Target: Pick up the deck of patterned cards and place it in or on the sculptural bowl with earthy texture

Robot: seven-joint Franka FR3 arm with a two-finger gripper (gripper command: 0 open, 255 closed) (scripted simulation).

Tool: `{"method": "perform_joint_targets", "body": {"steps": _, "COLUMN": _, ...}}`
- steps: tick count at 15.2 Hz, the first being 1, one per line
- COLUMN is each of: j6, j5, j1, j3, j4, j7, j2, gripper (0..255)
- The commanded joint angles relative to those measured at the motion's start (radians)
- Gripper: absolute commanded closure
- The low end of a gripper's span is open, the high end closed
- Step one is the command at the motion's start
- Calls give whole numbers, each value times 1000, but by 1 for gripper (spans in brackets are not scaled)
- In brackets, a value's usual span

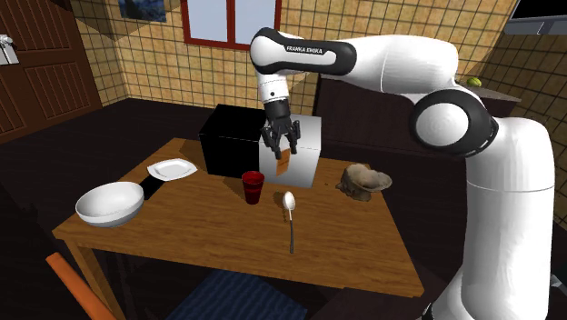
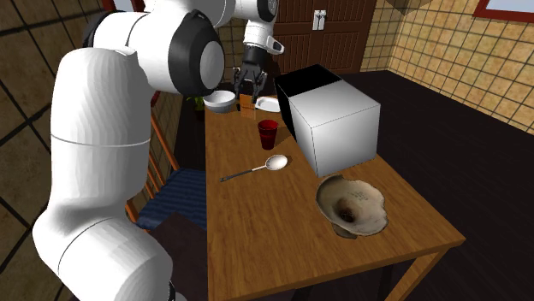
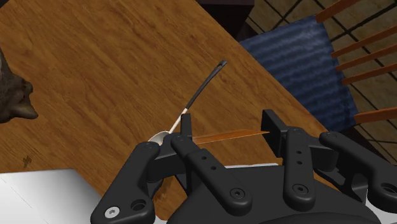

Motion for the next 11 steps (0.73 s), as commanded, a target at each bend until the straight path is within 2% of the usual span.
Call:
{"method": "perform_joint_targets", "body": {"steps": 1, "j6": 15, "j5": -8, "j1": -32, "j3": -13, "j4": -56, "j7": -47, "j2": -39, "gripper": 255}}
{"method": "perform_joint_targets", "body": {"steps": 11, "j6": 40, "j5": -70, "j1": -175, "j3": -91, "j4": -192, "j7": -274, "j2": -151, "gripper": 255}}
